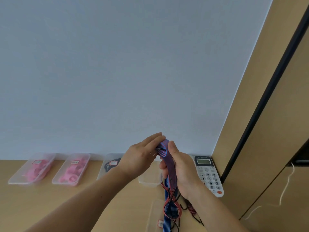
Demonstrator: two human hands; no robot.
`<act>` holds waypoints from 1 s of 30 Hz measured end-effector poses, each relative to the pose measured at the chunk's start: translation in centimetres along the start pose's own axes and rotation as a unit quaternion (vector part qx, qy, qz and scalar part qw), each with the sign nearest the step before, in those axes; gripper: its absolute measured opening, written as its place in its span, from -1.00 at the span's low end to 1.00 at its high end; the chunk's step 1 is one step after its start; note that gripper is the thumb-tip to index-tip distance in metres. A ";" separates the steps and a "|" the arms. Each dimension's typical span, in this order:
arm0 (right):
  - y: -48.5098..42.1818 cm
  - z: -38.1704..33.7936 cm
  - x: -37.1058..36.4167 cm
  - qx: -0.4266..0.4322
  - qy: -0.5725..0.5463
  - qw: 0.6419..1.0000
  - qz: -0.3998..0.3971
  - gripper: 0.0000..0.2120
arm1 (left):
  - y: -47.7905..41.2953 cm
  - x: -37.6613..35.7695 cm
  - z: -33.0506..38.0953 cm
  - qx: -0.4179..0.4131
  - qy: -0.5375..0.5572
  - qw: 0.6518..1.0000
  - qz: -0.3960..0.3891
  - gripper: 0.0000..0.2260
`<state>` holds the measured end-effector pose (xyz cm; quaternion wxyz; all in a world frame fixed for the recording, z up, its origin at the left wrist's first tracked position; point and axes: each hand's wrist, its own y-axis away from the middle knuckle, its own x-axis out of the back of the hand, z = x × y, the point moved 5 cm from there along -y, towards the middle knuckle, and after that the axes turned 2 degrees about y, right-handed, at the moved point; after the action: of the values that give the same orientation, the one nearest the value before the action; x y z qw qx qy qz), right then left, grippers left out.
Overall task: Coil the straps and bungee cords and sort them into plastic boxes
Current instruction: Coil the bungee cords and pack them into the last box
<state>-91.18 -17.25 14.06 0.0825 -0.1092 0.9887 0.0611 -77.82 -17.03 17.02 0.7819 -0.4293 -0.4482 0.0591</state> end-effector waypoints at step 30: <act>0.3 0.2 0.0 0.057 0.050 0.997 0.010 -0.60 | -0.4 -0.8 -0.5 0.434 0.570 0.675 -0.177 -0.74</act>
<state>-91.27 -16.93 13.90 0.0389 -0.0978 0.9944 0.0001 -78.00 -17.98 16.68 0.9799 0.0958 0.0930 -0.1484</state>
